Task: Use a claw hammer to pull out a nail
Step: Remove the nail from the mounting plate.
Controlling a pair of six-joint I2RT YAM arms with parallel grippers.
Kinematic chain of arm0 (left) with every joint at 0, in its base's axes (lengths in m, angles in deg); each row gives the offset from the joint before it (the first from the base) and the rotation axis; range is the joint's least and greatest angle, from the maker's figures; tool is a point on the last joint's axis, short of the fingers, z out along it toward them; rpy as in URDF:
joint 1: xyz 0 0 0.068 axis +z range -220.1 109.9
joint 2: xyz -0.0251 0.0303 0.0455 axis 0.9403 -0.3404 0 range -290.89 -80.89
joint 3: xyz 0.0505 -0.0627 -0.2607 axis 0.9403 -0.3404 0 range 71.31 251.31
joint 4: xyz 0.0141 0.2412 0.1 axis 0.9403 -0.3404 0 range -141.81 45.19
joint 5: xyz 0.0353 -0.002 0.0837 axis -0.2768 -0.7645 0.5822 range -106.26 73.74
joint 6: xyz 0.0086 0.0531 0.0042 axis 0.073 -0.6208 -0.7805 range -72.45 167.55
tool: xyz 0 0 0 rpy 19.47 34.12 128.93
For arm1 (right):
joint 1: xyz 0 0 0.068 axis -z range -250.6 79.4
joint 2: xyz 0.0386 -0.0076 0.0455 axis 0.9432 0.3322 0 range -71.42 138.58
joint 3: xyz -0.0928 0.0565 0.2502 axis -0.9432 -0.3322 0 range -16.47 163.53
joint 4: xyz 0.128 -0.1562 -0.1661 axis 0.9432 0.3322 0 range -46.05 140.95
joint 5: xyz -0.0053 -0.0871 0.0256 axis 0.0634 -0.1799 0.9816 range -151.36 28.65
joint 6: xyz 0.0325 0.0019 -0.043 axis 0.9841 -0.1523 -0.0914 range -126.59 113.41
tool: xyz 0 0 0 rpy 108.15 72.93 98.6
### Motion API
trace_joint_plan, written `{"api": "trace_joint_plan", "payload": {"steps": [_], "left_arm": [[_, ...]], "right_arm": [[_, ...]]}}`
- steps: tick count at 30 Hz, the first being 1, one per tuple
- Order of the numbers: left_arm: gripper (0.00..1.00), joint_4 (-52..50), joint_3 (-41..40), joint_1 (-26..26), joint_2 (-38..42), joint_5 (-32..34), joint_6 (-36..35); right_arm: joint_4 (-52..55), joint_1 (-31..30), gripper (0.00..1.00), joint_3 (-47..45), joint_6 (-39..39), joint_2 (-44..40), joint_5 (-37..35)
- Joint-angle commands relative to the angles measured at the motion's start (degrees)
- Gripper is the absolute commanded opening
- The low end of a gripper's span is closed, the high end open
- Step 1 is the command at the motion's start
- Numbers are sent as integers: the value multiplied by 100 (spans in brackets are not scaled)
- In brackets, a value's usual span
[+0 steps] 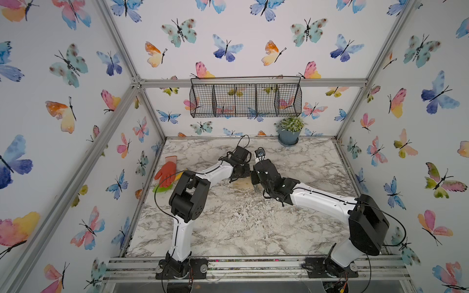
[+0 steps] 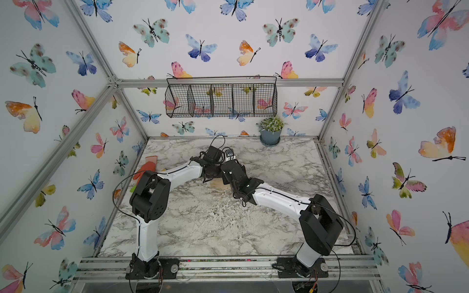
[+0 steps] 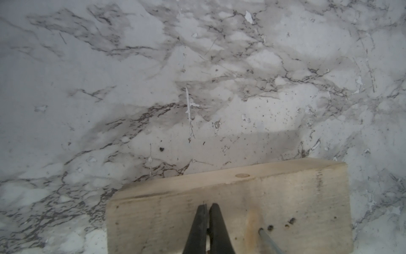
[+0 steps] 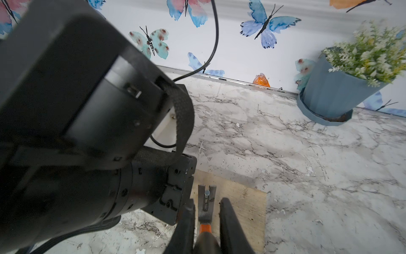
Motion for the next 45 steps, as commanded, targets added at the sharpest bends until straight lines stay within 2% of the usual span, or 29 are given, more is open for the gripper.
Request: {"api": "trace_joint_plan", "payload": {"steps": [1, 6, 11, 25, 37, 45], "left_arm": [[8, -1113, -749, -135, -1185, -222, -10], [8, -1104, -745, -150, -1219, -239, -23], [8, -1100, -771, -152, -1222, -228, -31], [8, -1117, -745, -152, -1217, -217, -31], [8, -1147, -703, -150, -1225, -206, -6], [10, -1166, -636, -148, -1122, -200, -13]], "right_arm": [[-342, 46, 3, 232, -37, -39, -44], [-1075, 60, 3, -51, -289, -184, -97], [-998, 63, 3, 137, -432, -173, -142], [-1477, 68, 3, -372, -540, -778, -227], [-2423, 68, 3, -1900, -258, -1895, -435], [-1427, 74, 3, -1869, -235, -2521, -1242]]}}
